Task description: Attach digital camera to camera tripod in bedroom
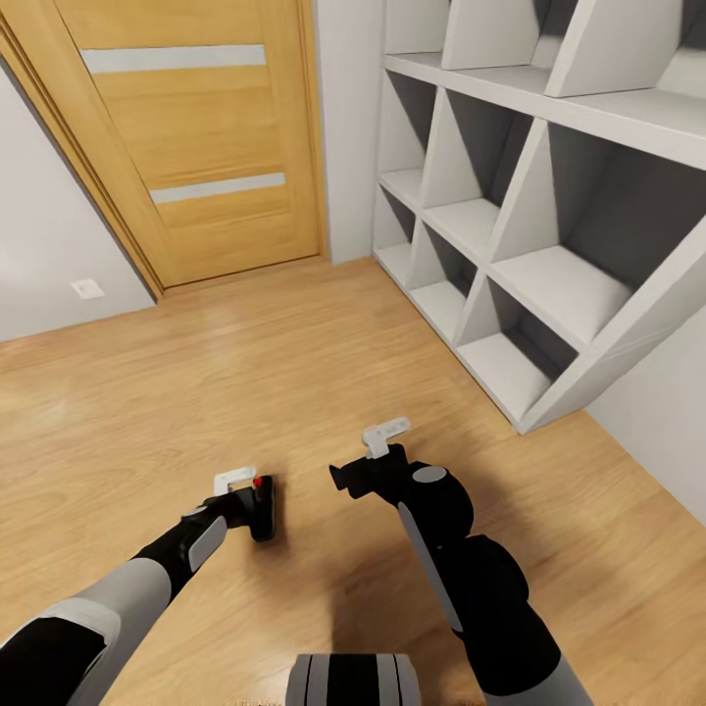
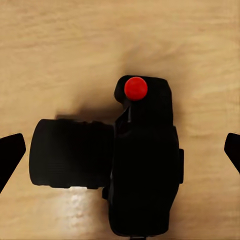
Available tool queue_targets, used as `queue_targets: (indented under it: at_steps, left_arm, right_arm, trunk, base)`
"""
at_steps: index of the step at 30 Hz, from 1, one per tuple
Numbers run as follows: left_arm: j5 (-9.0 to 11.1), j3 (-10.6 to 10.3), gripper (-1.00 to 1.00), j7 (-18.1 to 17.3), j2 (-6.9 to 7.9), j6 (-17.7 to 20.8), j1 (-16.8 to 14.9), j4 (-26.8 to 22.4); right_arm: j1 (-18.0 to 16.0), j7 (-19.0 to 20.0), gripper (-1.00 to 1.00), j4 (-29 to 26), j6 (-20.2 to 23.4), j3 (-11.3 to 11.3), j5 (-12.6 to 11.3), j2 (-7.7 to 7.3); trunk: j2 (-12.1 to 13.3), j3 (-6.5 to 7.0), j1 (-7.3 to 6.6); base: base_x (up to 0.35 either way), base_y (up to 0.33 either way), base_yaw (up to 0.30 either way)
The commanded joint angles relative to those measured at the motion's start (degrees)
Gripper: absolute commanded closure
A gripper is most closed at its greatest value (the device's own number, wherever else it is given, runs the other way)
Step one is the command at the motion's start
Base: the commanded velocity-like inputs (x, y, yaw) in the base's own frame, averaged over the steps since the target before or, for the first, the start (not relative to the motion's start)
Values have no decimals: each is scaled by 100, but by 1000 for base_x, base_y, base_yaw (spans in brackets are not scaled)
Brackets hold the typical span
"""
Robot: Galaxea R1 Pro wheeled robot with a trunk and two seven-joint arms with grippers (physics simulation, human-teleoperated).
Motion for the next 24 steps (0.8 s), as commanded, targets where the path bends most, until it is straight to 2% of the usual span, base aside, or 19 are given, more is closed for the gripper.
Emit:
queue_targets:
  at_steps: [1,14,24]
  left_arm:
    - [45,-49,-100,47,2,21,0,-18]
    - [45,-51,-100,63,-31,0,-41,-35]
    - [42,-55,-100,94,-50,-5,-51,-43]
  right_arm:
    - [0,37,-100,-5,25,3,33,2]
    - [18,30,-100,-5,27,21,33,2]
    - [23,29,-100,-5,25,22,33,2]
  trunk:
    - [-3,-27,1]
    - [-21,-315,35]
    - [-21,-315,35]
  base:
    - [0,0,0]
    - [0,0,0]
    - [0,0,0]
